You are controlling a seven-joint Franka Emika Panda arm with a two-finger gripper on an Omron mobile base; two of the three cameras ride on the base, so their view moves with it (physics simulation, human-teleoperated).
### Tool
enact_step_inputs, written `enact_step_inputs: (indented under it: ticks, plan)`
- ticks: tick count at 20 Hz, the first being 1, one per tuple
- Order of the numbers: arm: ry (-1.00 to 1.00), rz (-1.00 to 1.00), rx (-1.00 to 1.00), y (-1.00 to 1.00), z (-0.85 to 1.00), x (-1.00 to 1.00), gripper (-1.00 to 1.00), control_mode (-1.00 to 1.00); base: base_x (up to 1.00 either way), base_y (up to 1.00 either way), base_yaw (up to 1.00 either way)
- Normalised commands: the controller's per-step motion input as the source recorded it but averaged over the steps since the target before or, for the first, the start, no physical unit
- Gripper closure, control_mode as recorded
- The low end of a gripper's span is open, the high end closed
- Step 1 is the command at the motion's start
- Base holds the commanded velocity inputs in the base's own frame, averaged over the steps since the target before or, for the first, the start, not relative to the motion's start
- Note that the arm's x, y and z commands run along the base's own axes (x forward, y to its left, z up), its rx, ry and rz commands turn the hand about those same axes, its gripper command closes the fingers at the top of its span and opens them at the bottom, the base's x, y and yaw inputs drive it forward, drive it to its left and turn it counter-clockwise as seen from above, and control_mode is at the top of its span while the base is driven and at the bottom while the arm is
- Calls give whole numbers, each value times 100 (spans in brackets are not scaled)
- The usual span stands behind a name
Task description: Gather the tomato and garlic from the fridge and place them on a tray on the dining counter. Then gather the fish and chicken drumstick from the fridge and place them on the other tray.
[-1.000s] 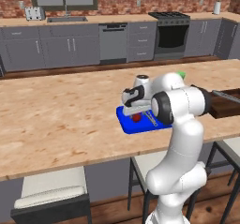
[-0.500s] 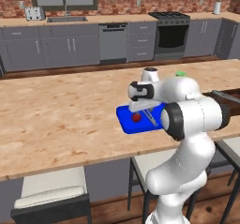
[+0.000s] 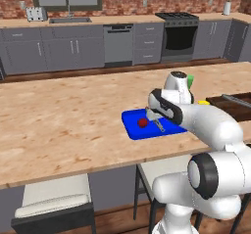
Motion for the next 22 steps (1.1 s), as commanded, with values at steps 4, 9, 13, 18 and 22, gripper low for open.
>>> enact_step_inputs:
  ticks: [4, 9, 13, 18, 22]
  plan:
    - [-8, -4, 1, -5, 83, -54, -100, -100, 0, 0, 0]
    - [-1, -13, 0, -3, 77, -64, -100, -100, 0, 0, 0]
    - [0, -14, 0, 0, 80, -58, -100, -100, 0, 0, 0]
    - [0, -14, 1, -2, 80, -61, -100, -100, 0, 0, 0]
    - [0, -15, 2, -10, 67, -72, -100, -100, 0, 0, 0]
